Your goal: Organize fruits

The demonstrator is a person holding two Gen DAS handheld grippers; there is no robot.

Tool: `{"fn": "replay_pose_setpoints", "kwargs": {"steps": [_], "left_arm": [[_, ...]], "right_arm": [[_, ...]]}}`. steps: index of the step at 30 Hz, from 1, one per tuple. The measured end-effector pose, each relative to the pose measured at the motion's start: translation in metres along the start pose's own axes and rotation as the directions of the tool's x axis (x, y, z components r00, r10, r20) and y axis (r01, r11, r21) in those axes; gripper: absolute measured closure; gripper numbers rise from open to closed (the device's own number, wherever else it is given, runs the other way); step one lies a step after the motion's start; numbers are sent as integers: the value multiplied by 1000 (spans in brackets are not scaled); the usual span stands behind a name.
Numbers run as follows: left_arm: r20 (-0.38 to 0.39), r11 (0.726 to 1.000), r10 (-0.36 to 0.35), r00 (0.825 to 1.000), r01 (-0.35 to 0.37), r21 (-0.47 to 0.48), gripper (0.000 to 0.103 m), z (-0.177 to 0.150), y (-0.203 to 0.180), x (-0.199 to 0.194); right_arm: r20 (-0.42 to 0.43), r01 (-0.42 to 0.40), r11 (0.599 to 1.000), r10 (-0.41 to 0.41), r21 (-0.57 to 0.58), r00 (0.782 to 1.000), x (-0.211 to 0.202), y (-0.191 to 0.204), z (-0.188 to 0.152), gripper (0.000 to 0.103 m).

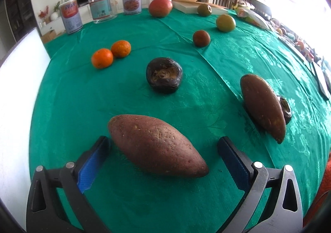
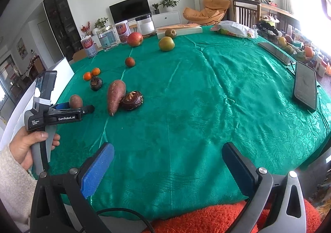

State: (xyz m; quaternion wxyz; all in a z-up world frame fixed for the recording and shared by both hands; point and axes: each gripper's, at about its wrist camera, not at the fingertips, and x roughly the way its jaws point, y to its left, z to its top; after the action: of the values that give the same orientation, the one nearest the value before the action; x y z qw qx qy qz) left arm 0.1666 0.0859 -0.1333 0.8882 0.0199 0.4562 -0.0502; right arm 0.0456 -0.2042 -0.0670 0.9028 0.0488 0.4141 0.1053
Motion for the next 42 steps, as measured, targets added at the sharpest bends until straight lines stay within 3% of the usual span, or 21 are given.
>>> {"fn": "replay_pose_setpoints", "kwargs": {"steps": [42], "left_arm": [[0,1000,0,1000,0,-1,0,0,0,0]], "right_arm": [[-16,44,999,-44,-13,999,4,2,0,0]]}}
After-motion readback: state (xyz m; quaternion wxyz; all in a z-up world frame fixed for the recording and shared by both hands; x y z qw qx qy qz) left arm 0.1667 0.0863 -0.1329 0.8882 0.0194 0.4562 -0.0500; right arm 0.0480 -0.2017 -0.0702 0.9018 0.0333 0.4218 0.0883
